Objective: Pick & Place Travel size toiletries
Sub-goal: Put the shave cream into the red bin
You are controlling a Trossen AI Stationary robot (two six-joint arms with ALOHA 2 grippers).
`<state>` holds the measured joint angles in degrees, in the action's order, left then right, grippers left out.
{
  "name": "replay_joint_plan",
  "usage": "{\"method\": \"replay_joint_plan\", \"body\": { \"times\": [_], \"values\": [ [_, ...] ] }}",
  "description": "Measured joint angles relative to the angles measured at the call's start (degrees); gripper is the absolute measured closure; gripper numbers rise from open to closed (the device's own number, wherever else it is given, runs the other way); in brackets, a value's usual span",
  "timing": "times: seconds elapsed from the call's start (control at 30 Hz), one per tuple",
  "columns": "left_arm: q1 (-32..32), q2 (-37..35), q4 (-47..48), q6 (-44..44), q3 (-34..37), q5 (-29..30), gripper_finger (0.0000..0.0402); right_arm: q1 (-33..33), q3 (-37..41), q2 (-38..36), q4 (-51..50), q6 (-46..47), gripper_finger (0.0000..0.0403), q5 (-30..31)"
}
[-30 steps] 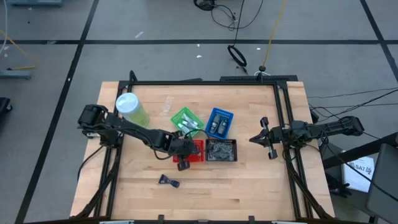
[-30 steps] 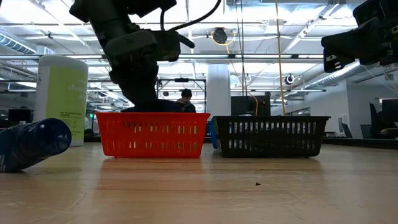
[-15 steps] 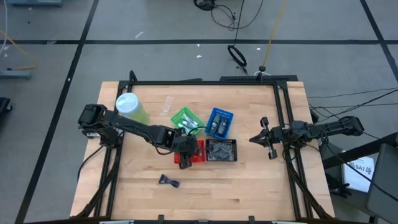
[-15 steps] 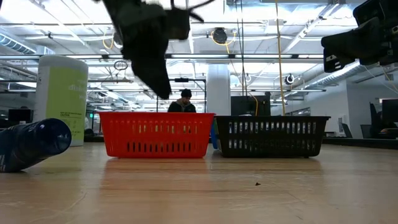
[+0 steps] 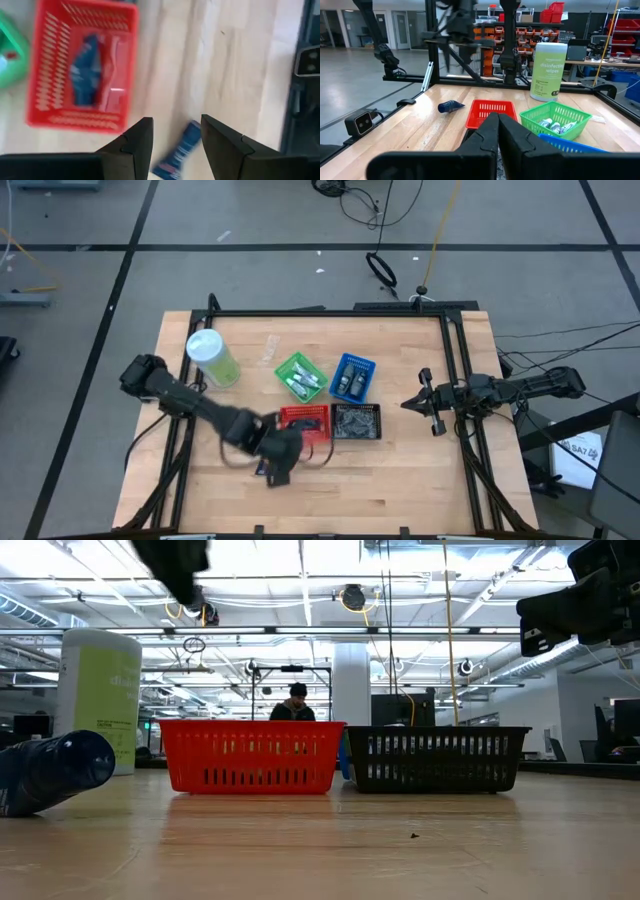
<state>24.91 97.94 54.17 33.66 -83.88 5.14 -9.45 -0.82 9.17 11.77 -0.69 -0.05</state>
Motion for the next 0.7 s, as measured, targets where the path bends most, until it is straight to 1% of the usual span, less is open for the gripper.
{"method": "replay_joint_plan", "body": {
  "times": [0.1,0.2,0.4,0.5,0.7],
  "values": [
    [5.11,0.37,-0.25,5.98,1.13,2.35,0.0238,-0.01,-0.01,0.01,0.00,0.00,0.0403,0.00],
    [9.43,0.37,-0.31,9.39,2.60,4.19,0.0238,0.00,0.00,0.02,0.00,-0.02,0.0403,0.00],
    [15.19,0.34,-2.06,16.70,6.70,9.49,0.0238,-0.01,-0.01,0.01,0.00,-0.01,0.0403,0.00],
    [16.30,0.35,-4.94,17.45,10.09,9.96,0.0238,-0.01,-0.02,0.01,0.00,-0.01,0.0403,0.00],
    [16.74,0.36,-11.48,13.66,16.52,9.87,0.0238,0.00,-0.01,0.02,0.00,0.00,0.0403,0.00]
  ]
}}
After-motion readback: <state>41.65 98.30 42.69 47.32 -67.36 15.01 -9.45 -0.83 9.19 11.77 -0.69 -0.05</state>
